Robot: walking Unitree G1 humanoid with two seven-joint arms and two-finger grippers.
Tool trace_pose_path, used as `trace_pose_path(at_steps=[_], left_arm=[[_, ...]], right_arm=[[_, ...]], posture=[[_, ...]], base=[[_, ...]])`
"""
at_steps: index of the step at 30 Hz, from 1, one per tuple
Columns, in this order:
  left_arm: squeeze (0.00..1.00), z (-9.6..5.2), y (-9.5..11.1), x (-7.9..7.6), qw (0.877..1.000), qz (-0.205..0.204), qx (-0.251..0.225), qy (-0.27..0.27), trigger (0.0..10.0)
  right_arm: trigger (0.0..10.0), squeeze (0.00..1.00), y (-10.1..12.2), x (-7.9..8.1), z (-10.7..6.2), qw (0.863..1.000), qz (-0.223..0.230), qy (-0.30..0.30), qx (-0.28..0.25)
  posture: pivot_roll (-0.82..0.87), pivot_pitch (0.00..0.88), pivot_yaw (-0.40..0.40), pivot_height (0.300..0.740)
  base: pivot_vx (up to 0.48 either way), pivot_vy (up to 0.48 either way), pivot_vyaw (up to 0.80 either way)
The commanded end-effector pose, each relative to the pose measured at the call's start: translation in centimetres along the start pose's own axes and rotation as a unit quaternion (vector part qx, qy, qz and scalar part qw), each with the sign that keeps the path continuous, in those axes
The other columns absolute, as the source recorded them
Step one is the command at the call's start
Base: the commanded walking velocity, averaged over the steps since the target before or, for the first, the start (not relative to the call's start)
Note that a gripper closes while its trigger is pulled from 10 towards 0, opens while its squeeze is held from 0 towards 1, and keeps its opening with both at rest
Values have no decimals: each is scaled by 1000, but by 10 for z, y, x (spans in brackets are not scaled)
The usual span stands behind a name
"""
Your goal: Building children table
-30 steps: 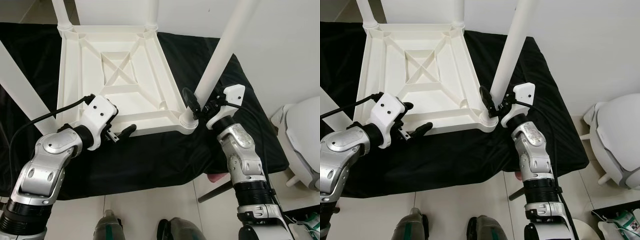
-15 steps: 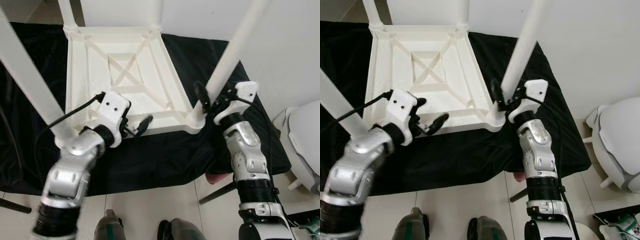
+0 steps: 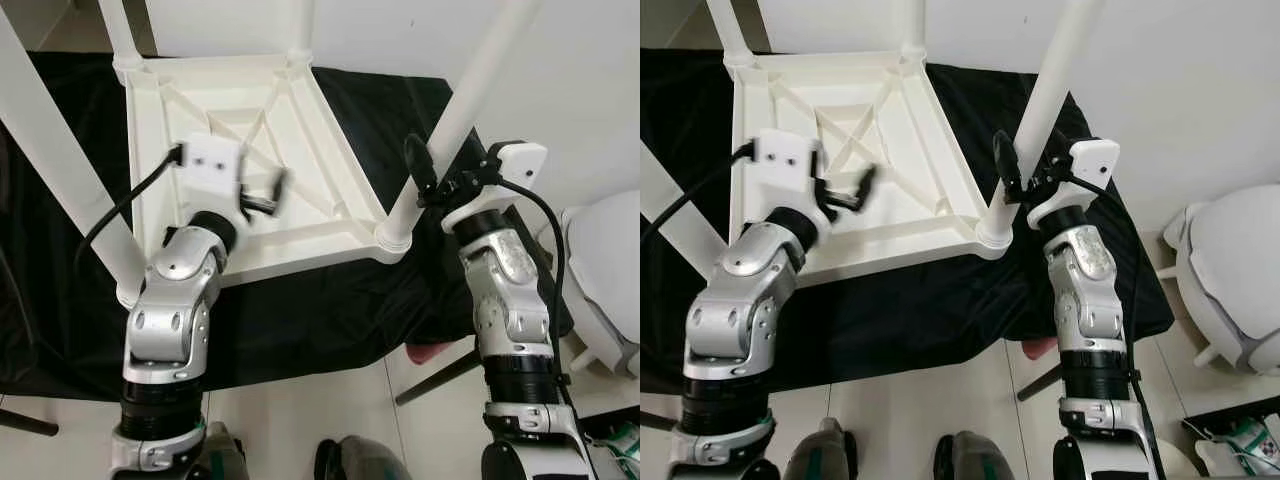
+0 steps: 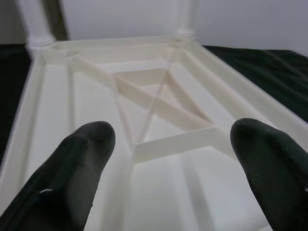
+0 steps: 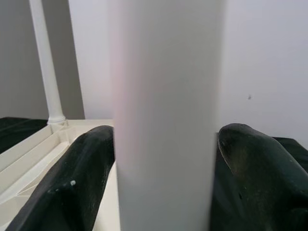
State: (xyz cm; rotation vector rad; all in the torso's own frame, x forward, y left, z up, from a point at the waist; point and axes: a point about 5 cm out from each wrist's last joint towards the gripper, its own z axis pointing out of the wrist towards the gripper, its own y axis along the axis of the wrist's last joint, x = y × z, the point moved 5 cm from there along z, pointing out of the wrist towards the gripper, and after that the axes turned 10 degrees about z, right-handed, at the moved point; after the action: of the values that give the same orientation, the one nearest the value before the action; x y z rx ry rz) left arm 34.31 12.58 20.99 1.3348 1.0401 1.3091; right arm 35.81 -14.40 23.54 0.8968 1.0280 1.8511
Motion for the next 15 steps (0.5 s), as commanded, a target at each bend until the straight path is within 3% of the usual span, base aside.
trace_pose_path(at_steps=[1, 10, 11, 13, 15], left_arm=[[0, -1, -10, -6, 1000, -9, 23, 4, 10000], [0, -3, -11, -12, 1000, -14, 27, 3, 10000], [0, -3, -11, -10, 999, -16, 28, 7, 10000], [0, -3, -11, -10, 999, -16, 28, 7, 10000], [0, -6, -12, -4, 999, -10, 29, 17, 10000]], right_arm=[[10000, 0, 2, 2, 2, 1000, 2, 9, 2], [10000, 0, -6, 9, 13, 1000, 9, -15, 12], [10000, 0, -15, 24, 17, 1000, 20, -12, 18], [10000, 0, -15, 24, 17, 1000, 20, -12, 18], [10000, 0, -33, 56, 24, 998, 48, 7, 35]], posture=[[-27, 46, -77, 740], [-21, 52, -88, 740], [-12, 54, -97, 740], [-12, 54, -97, 740], [-4, 54, -103, 740]], base=[[0, 0, 0], [0, 0, 0], [0, 0, 0], [0, 0, 0], [0, 0, 0]])
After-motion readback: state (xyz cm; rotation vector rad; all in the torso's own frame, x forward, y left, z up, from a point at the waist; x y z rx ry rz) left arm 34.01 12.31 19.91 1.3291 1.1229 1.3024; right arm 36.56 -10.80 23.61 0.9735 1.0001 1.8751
